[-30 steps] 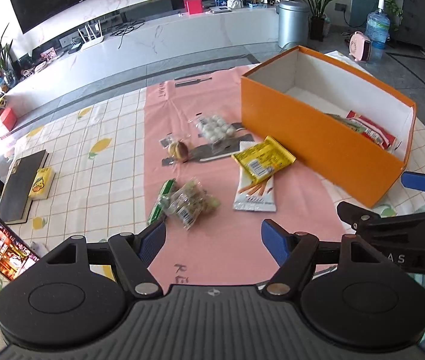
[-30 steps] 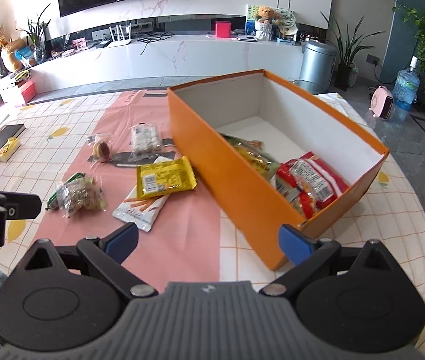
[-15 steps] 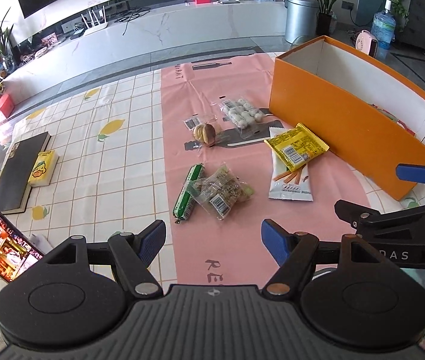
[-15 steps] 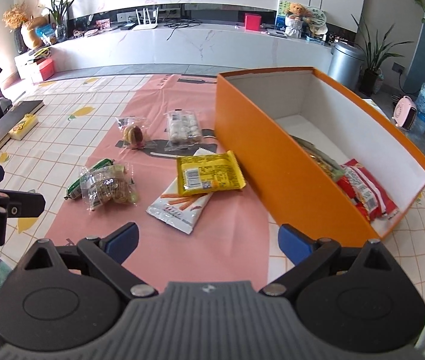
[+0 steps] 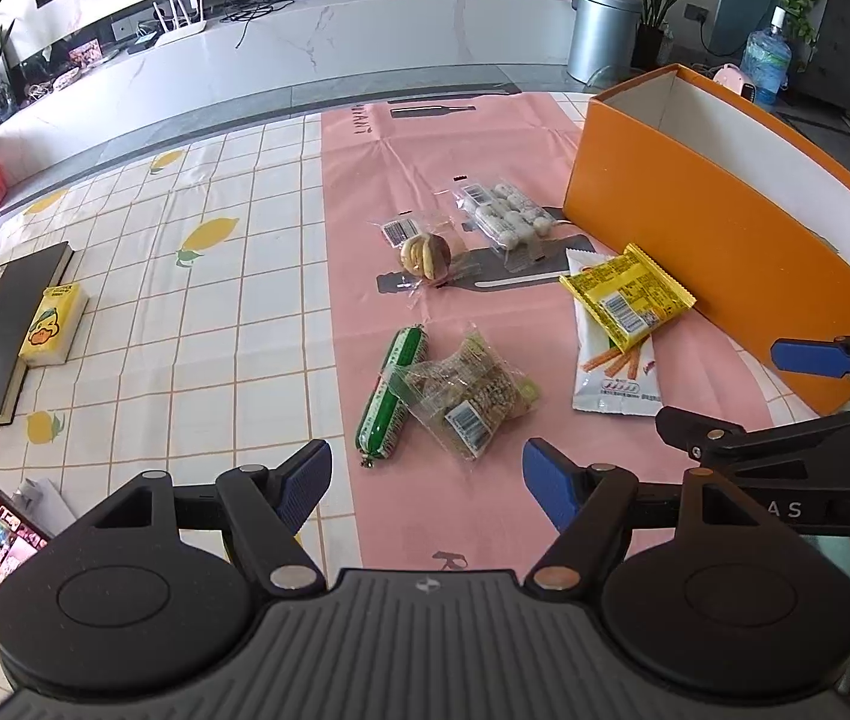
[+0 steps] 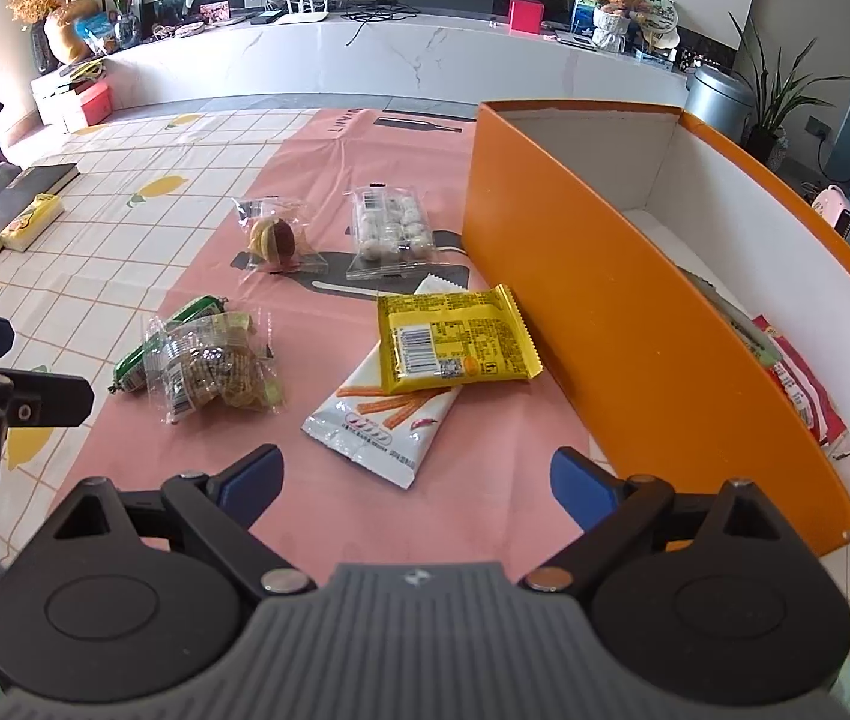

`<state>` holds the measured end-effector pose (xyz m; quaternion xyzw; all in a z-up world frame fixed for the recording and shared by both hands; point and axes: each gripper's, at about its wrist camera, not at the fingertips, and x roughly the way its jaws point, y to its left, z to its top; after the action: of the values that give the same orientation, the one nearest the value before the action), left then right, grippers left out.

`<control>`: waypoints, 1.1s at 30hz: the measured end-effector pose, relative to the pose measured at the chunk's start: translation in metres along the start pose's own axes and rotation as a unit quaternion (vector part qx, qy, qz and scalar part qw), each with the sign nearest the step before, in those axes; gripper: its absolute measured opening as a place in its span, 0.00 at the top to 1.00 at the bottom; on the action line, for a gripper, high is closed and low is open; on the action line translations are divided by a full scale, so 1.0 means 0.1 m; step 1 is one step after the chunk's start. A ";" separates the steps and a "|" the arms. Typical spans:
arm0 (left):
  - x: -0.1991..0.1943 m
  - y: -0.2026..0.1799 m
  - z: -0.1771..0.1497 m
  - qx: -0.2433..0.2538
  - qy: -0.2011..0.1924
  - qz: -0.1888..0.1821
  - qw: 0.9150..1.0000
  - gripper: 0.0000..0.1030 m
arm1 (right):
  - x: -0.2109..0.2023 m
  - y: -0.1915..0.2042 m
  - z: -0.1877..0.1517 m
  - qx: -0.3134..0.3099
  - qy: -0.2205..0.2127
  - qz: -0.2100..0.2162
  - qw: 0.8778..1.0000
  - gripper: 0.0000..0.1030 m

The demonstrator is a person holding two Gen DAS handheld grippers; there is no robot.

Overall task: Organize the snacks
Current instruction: 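Withdraw both tools from the box back over the remaining snacks, then grasp the clear bag of small packs with the left tool while the right tool grasps the yellow wafer packet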

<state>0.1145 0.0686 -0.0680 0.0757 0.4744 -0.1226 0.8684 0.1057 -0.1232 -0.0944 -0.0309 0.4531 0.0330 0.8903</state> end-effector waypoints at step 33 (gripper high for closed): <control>0.76 -0.25 0.18 0.087 -0.003 -0.029 0.996 0.19 | 0.82 -0.29 0.29 0.074 0.027 0.008 0.997 0.49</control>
<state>0.1619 0.0297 -0.1226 0.1369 0.4611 -0.1894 0.8560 0.1799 -0.1465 -0.1428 0.0379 0.4783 0.0056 0.8774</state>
